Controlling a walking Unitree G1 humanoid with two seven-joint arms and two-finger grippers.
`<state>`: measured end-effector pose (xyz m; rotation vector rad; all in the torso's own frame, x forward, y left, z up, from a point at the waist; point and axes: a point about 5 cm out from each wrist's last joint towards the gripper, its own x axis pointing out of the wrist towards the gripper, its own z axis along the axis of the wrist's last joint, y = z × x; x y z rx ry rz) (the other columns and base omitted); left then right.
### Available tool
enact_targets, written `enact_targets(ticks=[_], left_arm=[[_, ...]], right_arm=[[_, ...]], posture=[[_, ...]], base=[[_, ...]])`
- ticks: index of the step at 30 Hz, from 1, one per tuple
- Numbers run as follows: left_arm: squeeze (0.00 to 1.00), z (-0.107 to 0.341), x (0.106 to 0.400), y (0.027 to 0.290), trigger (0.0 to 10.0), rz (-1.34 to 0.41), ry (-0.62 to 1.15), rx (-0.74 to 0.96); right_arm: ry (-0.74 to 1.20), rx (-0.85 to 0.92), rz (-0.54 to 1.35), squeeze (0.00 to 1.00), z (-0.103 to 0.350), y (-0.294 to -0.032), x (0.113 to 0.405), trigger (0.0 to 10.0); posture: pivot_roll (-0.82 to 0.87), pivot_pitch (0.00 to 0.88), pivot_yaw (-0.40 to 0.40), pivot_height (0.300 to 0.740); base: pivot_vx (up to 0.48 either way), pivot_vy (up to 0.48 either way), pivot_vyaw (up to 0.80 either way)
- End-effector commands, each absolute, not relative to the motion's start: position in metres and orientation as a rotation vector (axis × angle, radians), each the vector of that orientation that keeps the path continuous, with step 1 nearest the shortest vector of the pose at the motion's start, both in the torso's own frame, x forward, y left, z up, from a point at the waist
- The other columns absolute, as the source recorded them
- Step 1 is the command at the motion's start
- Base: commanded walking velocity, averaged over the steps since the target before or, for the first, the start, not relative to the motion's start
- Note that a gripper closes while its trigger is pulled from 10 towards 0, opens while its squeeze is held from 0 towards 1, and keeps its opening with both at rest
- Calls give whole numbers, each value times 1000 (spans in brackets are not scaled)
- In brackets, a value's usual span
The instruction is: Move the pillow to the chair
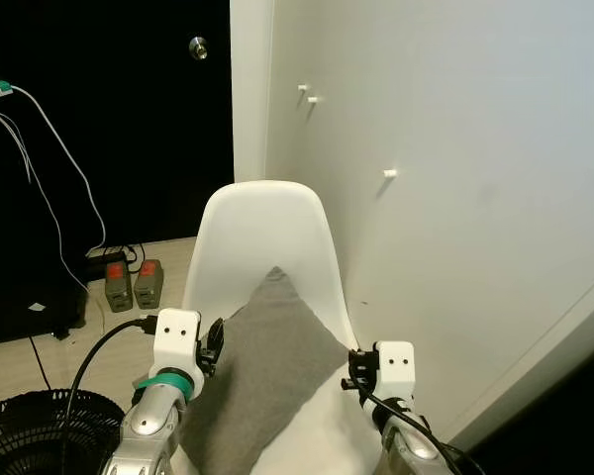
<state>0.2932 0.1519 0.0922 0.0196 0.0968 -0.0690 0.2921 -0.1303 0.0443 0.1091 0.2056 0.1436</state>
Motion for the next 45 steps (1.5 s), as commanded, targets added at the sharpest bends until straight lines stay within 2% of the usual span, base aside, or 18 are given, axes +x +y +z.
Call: enact_targets(ticks=[1, 18, 45], left_arm=[[0, 89, 290, 154, 10000, -64, 115, 26], [0, 97, 298, 151, 10000, -72, 101, 17], [0, 91, 296, 144, 10000, -106, 130, 20]], right_arm=[[204, 106, 135, 0, 44, -131, 291, 10000], [177, 111, 122, 0, 53, -130, 298, 10000], [191, 98, 100, 0, 48, -135, 292, 10000]], posture=[[-32, 27, 9, 740], [-57, 47, 28, 740], [-73, 49, 46, 740]], base=[[0, 0, 0], [0, 0, 0], [0, 0, 0]])
